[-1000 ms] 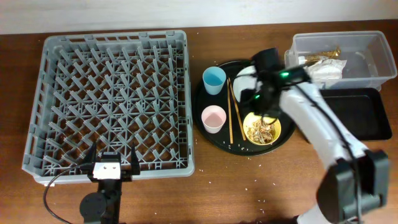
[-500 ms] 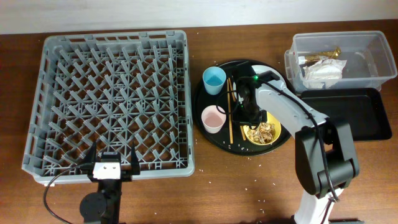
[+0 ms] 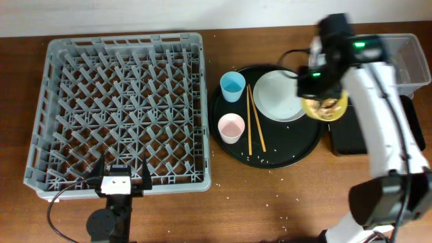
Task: Sort waste into correct bins and load items into the dishwasher rack
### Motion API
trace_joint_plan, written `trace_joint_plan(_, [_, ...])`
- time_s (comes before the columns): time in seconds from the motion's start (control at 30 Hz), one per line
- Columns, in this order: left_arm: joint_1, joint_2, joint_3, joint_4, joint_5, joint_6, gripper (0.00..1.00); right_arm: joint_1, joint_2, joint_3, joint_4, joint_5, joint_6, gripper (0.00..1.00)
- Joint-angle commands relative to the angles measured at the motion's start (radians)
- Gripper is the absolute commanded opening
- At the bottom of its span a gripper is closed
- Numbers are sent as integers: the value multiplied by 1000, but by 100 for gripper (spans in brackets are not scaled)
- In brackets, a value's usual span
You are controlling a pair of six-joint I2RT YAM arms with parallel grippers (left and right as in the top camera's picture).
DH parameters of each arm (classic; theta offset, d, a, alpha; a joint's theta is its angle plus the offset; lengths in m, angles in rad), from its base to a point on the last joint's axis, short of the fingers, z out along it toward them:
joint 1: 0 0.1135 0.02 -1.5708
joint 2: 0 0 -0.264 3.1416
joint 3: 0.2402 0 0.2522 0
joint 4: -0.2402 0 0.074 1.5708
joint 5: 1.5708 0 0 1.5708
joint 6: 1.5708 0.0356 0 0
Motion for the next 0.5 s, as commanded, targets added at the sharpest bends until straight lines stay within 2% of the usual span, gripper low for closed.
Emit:
trace_joint_plan(0.0, [6,-5,-5,-1,2,17,99,-210,-14,-30,-12,-244,-197,4])
trace_joint_plan(0.1, [6,-5,-5,-1,2,17,99,-463,-14,-200,103,-614,-348,4])
trace_joint_plan(0.17, [6,-5,-5,-1,2,17,99,-589,-14,-420,327,-792,-358,4])
trace_joint_plan(0.23, [6,-5,-5,-1,2,17,99,-679,-14,-576,487,-891,-358,4])
trace_joint_plan(0.3, [6,-5,-5,-1,2,17,99,-744,-14,-646,601,-996,-358,4])
trace_joint_plan(0.47, [6,-5,-5,-1,2,17,99,-835,-14,-652,647,-1329,-346,4])
